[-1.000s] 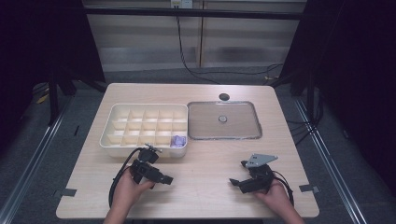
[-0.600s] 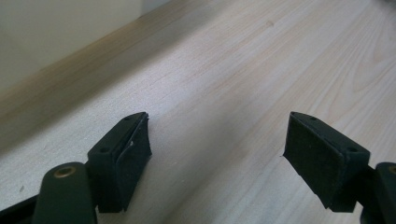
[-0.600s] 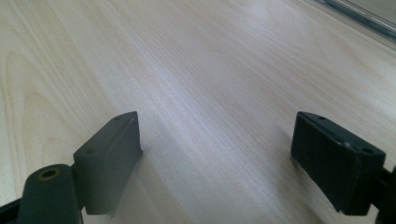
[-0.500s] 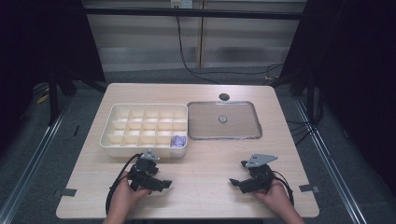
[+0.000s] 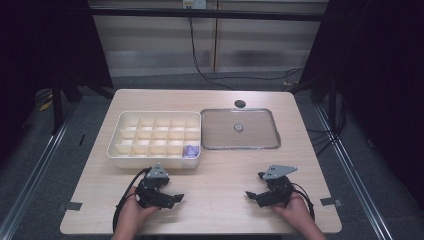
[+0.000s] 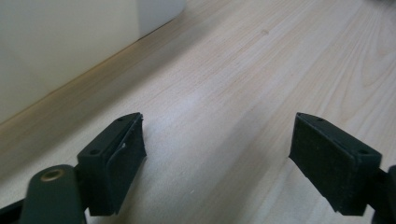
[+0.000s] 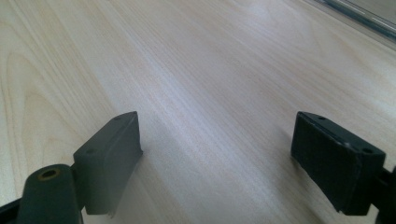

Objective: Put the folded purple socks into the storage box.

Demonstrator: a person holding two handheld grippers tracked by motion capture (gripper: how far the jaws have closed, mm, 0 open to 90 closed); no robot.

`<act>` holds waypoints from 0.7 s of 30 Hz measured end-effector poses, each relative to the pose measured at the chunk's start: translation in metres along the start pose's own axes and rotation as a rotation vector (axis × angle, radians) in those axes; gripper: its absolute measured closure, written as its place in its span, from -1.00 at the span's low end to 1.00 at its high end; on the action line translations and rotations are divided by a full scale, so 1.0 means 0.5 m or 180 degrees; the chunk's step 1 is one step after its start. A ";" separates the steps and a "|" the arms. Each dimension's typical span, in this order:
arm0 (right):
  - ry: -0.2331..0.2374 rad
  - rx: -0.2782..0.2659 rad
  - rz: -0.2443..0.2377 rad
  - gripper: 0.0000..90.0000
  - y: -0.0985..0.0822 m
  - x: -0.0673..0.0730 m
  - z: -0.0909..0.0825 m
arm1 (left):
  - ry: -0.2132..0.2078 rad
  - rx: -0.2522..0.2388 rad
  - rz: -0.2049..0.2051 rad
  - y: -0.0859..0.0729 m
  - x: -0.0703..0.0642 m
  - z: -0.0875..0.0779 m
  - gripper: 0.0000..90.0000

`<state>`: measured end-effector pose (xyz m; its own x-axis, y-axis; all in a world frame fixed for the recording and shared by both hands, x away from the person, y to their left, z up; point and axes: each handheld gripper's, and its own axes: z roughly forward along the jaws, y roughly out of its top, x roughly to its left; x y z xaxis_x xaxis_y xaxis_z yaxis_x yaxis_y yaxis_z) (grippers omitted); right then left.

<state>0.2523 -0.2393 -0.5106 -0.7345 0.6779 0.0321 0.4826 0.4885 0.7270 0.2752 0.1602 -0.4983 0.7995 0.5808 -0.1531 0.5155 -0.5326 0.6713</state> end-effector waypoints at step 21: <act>-0.0003 0.0004 0.0000 -0.66 0.000 0.000 0.000 | 0.0085 -0.0271 0.0109 -0.021 0.002 0.003 -0.64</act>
<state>0.2523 -0.2392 -0.5106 -0.7341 0.6784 0.0315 0.4832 0.4891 0.7262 0.2711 0.1655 -0.5064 0.8072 0.5798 -0.1104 0.4589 -0.4988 0.7353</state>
